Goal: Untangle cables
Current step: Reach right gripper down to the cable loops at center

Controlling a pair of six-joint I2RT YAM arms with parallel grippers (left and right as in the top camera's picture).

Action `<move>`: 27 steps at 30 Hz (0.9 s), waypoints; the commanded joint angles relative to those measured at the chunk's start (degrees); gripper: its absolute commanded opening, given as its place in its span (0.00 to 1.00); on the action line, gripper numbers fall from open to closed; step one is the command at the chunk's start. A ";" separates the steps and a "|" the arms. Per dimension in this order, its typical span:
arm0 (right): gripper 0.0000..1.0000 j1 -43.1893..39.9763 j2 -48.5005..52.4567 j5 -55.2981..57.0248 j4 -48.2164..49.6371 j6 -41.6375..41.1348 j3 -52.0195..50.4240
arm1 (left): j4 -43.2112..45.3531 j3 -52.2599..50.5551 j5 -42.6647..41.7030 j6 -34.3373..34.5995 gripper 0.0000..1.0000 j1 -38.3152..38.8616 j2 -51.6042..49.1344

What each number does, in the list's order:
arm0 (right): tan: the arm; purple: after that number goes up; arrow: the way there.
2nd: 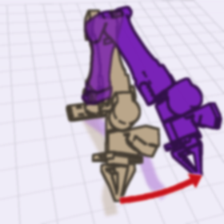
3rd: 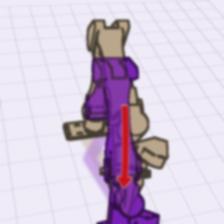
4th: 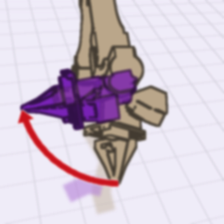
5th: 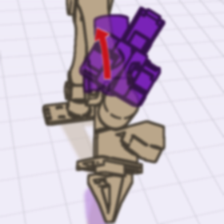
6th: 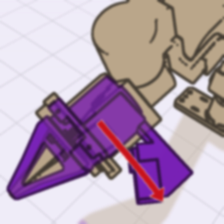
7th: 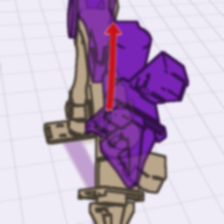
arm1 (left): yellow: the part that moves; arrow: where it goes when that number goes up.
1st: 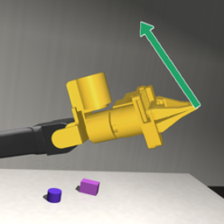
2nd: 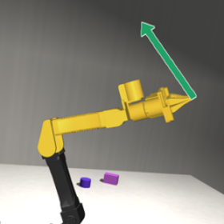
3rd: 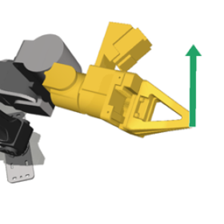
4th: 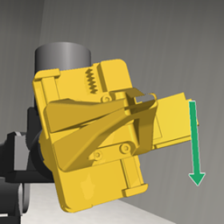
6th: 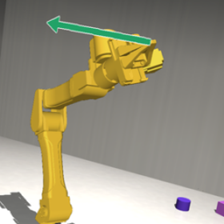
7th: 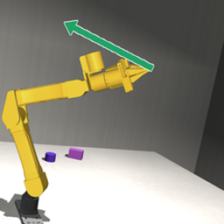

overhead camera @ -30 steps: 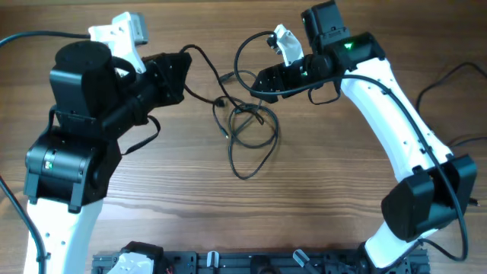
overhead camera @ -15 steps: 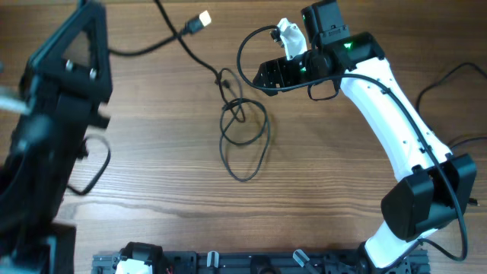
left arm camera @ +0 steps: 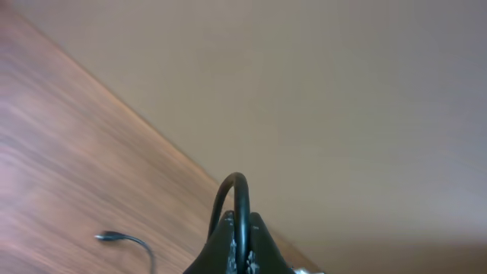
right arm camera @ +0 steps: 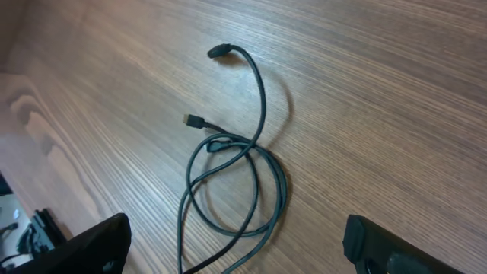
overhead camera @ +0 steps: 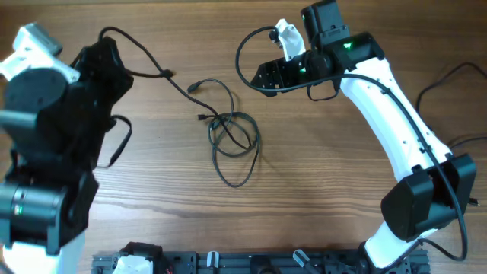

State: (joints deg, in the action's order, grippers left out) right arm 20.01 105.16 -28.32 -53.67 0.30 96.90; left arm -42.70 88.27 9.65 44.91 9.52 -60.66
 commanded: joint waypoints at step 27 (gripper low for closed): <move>0.79 14.43 8.39 20.17 -0.48 -35.89 -5.14 | -12.98 -0.09 -16.70 -12.79 0.04 -18.01 -7.52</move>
State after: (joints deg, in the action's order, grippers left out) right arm 32.99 112.55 -14.48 -54.76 -28.95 93.56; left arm -53.23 88.25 -5.63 38.63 -8.27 -65.63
